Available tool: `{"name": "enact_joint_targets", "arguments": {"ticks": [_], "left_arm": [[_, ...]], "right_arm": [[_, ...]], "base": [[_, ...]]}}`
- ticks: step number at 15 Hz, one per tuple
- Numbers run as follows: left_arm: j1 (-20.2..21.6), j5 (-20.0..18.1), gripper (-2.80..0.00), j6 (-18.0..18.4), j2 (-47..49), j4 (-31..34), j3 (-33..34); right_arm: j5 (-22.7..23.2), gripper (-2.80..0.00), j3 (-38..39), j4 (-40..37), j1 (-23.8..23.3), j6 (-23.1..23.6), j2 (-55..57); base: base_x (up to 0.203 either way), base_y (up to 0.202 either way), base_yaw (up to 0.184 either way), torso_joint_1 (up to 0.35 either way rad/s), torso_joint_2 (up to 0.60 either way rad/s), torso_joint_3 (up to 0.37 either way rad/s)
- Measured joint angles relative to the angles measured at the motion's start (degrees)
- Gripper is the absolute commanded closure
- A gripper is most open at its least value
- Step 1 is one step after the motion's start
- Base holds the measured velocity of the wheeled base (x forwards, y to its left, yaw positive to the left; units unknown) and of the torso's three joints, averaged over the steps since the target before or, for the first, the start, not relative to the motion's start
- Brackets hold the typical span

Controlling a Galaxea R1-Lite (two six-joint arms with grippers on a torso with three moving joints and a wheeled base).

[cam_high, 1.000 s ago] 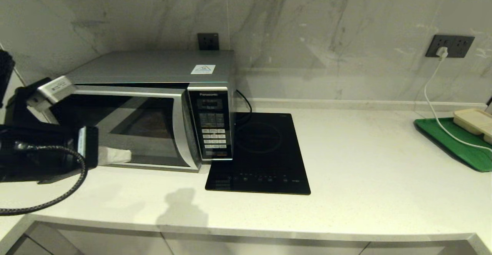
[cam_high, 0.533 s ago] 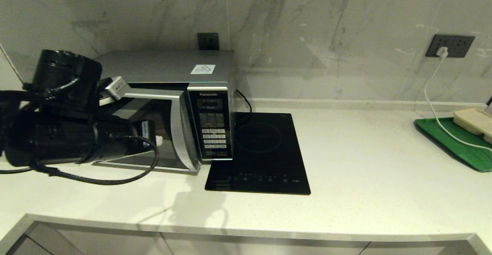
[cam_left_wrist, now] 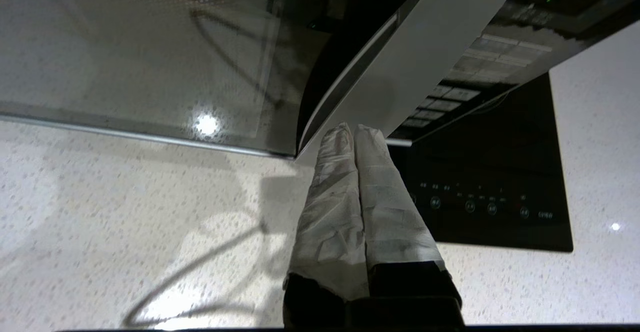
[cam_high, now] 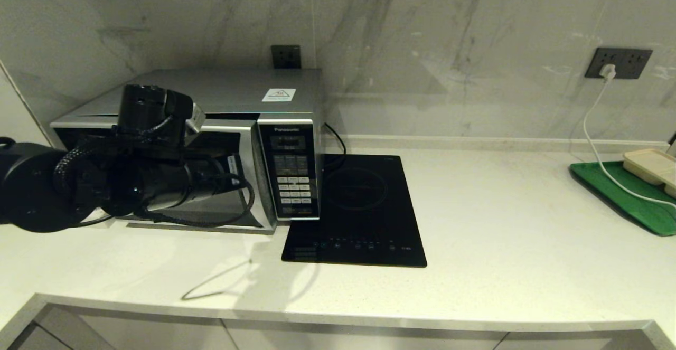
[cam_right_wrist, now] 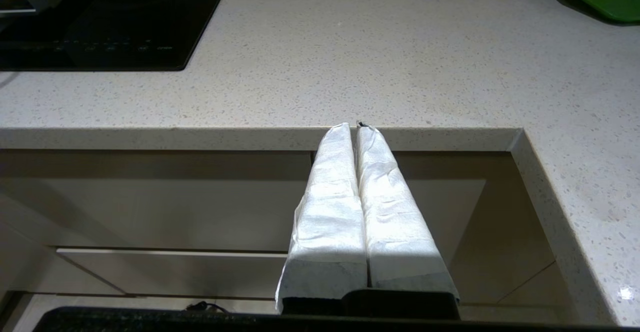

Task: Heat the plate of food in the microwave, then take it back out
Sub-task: Close the microwave oven

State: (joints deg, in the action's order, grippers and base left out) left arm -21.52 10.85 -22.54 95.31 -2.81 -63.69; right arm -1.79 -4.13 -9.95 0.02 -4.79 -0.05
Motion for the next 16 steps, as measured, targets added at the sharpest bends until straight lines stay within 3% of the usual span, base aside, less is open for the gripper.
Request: {"name": "enact_joint_targets", "arguments": {"ticks": [5, 9, 16], "left_arm": [[-0.94, 0.05, 0.0, 0.39, 1.5, -4.01, 0.47], [-1.69, 0.45, 0.0, 1.41, 3.78, -11.33, 0.58], [-1.34, 0.52, 0.0, 3.78, 5.13, -11.93, 0.47]], "right_arm": [[0.0, 0.0, 0.0, 0.0, -0.02, -0.02, 0.0], [0.05, 0.0, 0.0, 0.0, -0.02, -0.02, 0.0], [0.0, 0.0, 0.0, 0.06, 0.0, -0.01, 0.0]], "base": [[0.0, 0.0, 0.0, 0.0, 0.0, 0.0], [0.0, 0.0, 0.0, 0.0, 0.0, 0.0], [0.0, 0.0, 0.0, 0.0, 0.0, 0.0]]}}
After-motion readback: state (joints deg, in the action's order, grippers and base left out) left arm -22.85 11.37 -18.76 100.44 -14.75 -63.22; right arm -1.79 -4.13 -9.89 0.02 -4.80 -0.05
